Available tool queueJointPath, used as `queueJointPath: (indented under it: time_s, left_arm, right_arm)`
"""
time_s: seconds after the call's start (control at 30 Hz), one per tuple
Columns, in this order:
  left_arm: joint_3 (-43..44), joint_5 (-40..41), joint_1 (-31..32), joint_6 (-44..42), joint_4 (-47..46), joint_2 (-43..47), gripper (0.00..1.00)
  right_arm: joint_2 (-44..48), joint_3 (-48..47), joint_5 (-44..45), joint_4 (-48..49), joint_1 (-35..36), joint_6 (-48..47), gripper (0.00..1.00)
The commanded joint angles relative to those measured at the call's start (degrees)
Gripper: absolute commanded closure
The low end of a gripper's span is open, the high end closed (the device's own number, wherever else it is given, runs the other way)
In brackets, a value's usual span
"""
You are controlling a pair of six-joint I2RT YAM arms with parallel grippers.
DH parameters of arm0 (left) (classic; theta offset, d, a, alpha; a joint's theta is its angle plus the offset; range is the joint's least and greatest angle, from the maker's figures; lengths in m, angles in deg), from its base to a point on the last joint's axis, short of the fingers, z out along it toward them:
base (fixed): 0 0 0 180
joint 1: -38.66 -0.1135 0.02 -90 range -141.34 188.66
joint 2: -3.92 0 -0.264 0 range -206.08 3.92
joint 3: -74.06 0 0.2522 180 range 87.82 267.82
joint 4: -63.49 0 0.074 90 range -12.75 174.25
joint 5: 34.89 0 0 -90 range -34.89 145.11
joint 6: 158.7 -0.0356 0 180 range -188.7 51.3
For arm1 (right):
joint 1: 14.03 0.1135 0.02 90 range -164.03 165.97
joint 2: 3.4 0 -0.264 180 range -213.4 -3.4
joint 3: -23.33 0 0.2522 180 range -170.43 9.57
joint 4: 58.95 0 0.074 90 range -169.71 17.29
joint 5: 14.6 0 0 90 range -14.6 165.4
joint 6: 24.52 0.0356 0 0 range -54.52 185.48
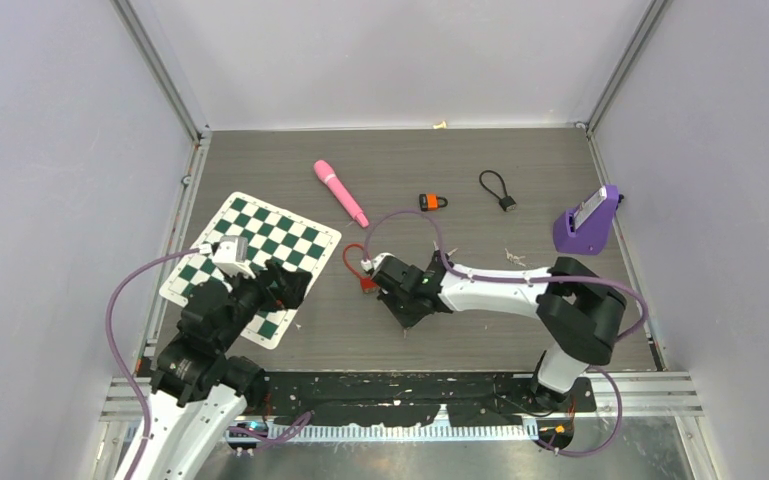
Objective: Unlock with the key
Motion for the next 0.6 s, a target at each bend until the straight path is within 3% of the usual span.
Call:
queueJointPath:
  time_s: [0.0, 0.33, 0.57]
  left_arm:
    - [-1.5, -7.9, 0.2, 5.2, -5.9, -2.9, 0.12]
    - [-5.2, -18.4, 0.2, 13.3, -15.1, -9.5, 0.12]
    - [-6.6, -18.1, 0.2, 13.7, -15.4, -9.7, 0.12]
  right_arm:
    - [8.5, 3.1, 2.2, 6.9, -0.3, -4.5, 0.95]
    - [20.3, 10.2, 3.0, 17.2, -0.3, -8.4, 0.95]
    - [19.3, 14.7, 4.2, 25.2, -0.3, -6.4, 0.95]
